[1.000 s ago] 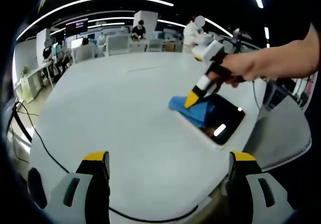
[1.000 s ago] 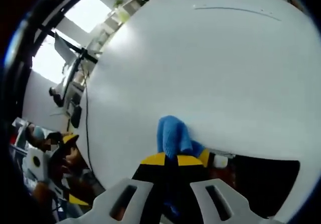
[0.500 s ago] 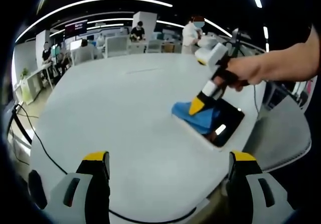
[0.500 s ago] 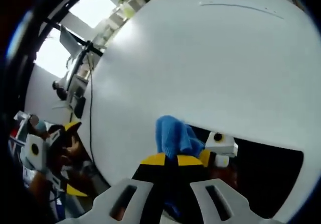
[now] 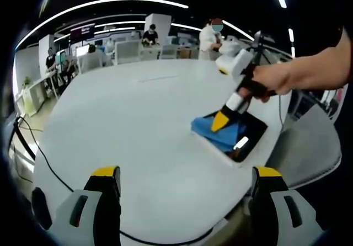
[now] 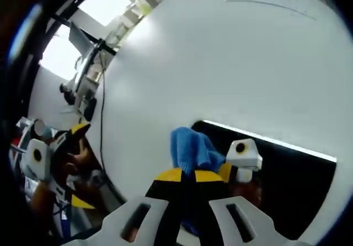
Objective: Wipe the mirror surface with the cleaning cloth until all visible marks leave the cleaned area.
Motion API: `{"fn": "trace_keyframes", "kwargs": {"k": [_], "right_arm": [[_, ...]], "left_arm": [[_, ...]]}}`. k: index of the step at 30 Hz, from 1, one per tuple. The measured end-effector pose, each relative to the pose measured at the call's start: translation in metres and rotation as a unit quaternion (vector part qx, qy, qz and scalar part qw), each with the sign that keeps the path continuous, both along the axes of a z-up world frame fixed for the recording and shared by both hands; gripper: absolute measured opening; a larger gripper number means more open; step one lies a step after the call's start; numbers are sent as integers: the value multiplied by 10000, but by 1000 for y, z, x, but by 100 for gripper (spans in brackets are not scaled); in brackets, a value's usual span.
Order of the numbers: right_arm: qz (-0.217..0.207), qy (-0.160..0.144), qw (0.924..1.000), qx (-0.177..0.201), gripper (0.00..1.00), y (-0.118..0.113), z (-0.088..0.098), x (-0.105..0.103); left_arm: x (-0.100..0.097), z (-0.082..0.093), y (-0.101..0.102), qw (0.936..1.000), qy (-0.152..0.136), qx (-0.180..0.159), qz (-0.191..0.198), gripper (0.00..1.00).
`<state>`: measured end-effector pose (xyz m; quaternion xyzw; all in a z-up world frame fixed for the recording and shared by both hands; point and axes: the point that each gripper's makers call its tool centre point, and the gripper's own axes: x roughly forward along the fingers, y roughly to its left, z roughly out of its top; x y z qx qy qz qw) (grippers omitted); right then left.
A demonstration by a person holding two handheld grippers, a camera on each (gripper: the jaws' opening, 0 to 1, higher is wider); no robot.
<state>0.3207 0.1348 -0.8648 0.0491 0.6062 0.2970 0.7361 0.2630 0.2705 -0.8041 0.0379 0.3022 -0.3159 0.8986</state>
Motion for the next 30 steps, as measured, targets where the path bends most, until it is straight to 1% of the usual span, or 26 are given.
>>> {"fn": "trace_keyframes", "kwargs": {"k": [7,10,14,16,18,25,30], "right_arm": [[75,59,10000,1,0,0,-1,-8],[115,183,9998,11,0,0,0,-14],[159,252,9996,21,0,1,0,-19],[177,320,9993,43,0,2,-1,-22],[188,298,9994,42,0,2,0,-22],[188,344,9992,92,0,2,-1,-21],[374,200,9991,-46,0,3,-1,-21]], "left_arm": [[-1,1,-1,10000,-11,26,-9,99],[-1,2,-2,10000,-18,34,-26,99],[-2,2,-4,10000,-19,51,-44,99],[-2,2,-3,9999,-25,75,-62,97],[-2,2,-2,9999,-24,110,-66,97],[0,6,-2,9999,-77,67,-38,99],[-1,7,-4,9999,-103,25,-56,99]]}}
